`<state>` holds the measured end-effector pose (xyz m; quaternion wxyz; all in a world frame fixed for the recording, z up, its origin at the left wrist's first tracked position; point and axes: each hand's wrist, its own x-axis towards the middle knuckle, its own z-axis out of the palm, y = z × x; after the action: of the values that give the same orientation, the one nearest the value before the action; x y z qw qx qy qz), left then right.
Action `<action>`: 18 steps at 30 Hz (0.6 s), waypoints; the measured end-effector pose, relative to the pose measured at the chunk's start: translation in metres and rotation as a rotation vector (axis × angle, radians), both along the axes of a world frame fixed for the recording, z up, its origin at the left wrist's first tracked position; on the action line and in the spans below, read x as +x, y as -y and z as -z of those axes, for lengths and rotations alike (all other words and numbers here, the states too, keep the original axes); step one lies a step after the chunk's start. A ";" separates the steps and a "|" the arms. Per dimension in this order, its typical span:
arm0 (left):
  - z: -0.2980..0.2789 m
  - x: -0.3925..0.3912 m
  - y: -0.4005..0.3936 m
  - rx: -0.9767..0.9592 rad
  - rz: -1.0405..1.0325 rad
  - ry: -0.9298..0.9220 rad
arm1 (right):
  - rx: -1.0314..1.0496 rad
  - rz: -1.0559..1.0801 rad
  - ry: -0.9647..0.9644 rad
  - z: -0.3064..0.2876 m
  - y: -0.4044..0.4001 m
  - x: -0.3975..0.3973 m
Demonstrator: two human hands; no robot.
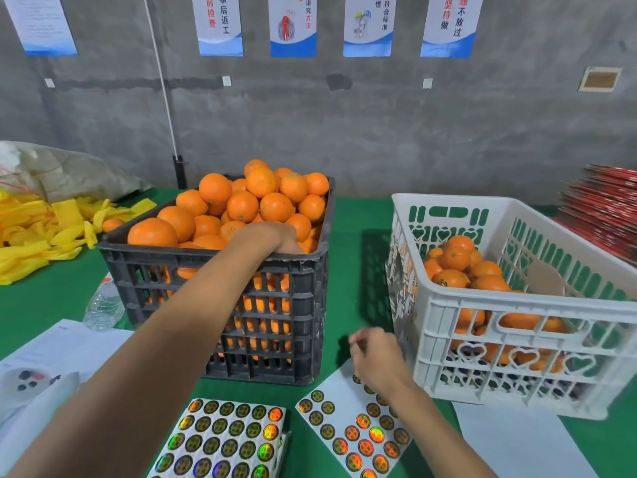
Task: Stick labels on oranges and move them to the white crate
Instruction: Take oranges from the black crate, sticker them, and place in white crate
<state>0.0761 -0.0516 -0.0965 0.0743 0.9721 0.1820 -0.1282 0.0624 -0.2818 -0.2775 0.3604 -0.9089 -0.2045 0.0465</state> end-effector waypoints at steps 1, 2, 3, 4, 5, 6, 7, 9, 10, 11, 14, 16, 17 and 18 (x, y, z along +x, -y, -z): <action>0.001 0.001 -0.001 -0.014 -0.020 0.011 | -0.125 -0.020 0.057 0.005 0.005 -0.005; 0.001 0.001 -0.001 -0.028 -0.032 0.026 | -0.214 -0.040 0.091 0.008 0.011 -0.010; 0.001 0.001 0.000 -0.036 -0.043 0.042 | -0.277 -0.058 0.109 0.012 0.016 -0.014; 0.000 -0.001 0.001 -0.044 -0.047 0.055 | -0.325 -0.073 0.109 0.014 0.020 -0.017; 0.000 -0.001 0.001 -0.060 -0.046 0.066 | -0.354 -0.088 0.098 0.017 0.025 -0.020; 0.000 -0.002 0.001 -0.079 -0.041 0.080 | -0.368 -0.102 0.086 0.020 0.029 -0.022; 0.001 -0.003 0.001 -0.099 -0.037 0.093 | -0.362 -0.115 0.088 0.023 0.033 -0.023; 0.001 -0.005 0.001 -0.116 -0.041 0.116 | -0.335 -0.122 0.114 0.029 0.038 -0.022; 0.000 -0.006 0.002 -0.113 -0.048 0.126 | -0.315 -0.119 0.124 0.031 0.039 -0.022; 0.000 -0.007 0.002 -0.109 -0.055 0.134 | -0.286 -0.111 0.130 0.034 0.040 -0.021; -0.003 -0.012 0.005 -0.113 -0.049 0.118 | -0.166 -0.055 0.098 0.035 0.041 -0.019; -0.006 -0.015 0.008 -0.136 -0.051 0.103 | -0.089 -0.012 0.051 0.037 0.042 -0.017; -0.007 -0.017 0.009 -0.144 -0.052 0.100 | -0.065 0.008 0.027 0.038 0.042 -0.015; -0.008 -0.017 0.010 -0.146 -0.054 0.097 | -0.052 0.024 0.003 0.038 0.042 -0.014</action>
<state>0.0588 -0.0614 -0.0889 0.1571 0.9639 0.1945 -0.0918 0.0488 -0.3238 -0.3158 0.3366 -0.9205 -0.1927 0.0462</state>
